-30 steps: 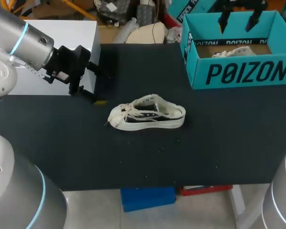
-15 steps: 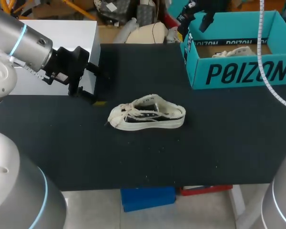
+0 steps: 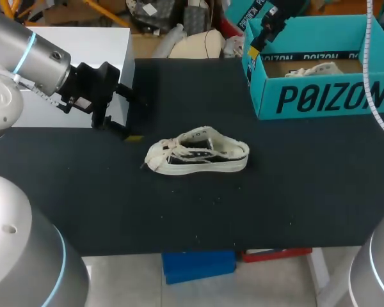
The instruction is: Take the shoe out of the shoebox, open the shoe tongue, remove and reinsert the insole, then place the shoe into the shoebox
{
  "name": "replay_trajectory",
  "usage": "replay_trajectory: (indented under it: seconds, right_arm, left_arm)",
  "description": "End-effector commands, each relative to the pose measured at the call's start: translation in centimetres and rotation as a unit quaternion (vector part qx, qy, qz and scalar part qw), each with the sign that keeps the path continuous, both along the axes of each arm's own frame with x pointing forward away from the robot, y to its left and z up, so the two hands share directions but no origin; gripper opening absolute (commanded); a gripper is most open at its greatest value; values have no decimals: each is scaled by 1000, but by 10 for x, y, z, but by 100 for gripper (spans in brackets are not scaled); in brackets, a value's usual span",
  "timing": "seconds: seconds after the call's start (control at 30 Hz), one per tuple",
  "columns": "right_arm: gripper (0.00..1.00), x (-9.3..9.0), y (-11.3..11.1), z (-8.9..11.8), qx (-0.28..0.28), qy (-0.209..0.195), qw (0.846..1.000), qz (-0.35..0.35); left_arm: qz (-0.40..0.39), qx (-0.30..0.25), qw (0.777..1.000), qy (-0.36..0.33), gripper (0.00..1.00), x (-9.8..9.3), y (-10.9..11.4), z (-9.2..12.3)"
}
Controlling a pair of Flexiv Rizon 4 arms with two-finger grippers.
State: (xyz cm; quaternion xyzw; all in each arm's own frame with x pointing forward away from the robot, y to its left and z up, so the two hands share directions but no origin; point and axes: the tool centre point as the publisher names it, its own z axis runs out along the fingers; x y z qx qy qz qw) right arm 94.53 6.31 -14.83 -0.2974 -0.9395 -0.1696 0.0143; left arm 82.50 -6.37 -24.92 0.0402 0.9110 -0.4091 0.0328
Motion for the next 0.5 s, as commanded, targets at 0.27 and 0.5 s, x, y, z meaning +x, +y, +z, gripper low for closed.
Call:
replay_trajectory:
  seconds: [0.27, 0.5]
  right_arm:
    - [100, -36, 13, -3, 13, -64, 992, 112]
    - [100, -76, 33, -11, 67, -142, 946, 285]
  left_arm:
    - [1, 0, 1000, -2, 100, 0, 0, -1]
    - [1, 0, 1000, -2, 100, 0, 0, -1]
